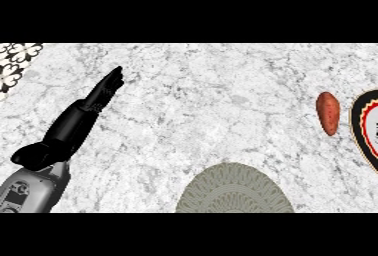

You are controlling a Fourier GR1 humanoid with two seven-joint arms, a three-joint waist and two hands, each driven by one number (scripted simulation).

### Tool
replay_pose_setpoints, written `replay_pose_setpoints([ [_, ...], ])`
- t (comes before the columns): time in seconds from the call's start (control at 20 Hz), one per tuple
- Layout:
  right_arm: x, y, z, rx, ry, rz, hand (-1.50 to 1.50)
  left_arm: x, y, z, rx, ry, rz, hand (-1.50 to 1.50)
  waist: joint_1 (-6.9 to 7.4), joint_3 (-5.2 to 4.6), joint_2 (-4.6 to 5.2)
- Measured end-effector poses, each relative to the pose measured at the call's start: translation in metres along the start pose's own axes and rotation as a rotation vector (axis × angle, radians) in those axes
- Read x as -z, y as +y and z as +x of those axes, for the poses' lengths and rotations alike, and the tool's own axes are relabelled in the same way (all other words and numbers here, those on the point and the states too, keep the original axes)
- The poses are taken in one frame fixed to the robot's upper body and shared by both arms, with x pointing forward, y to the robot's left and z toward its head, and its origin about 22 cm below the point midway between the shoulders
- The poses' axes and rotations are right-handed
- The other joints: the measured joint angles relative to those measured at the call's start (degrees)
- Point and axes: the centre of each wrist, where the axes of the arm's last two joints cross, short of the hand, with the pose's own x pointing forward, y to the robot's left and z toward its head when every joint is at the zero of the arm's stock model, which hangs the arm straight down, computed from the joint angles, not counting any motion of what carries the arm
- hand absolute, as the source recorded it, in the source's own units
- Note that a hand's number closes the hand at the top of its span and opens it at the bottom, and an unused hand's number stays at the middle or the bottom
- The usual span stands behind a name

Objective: Pick the pear from the placemat and place it in the plate

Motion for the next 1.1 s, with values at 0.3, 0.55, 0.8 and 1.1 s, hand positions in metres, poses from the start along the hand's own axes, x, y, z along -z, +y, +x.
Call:
replay_pose_setpoints([
  [0.3,-0.006,-0.011,0.012,0.265,-0.014,-0.072,-1.50,0.002,-0.005,-0.002,-0.012,0.007,-0.006,0.00,0.05,-0.16,-0.31],
  [0.55,-0.030,-0.003,0.015,0.425,-0.025,-0.085,-1.50,0.002,-0.004,-0.003,-0.006,0.010,-0.005,0.00,0.04,-0.23,-0.30],
  [0.8,-0.059,0.013,0.013,0.516,-0.025,-0.062,-1.50,0.003,-0.005,-0.003,-0.003,0.013,-0.008,0.00,-0.29,-0.32,-0.33],
  [1.1,-0.088,0.024,0.010,0.582,0.023,-0.008,-1.50,0.003,-0.005,-0.005,0.004,0.015,-0.004,0.00,-0.54,-0.51,-0.41],
])
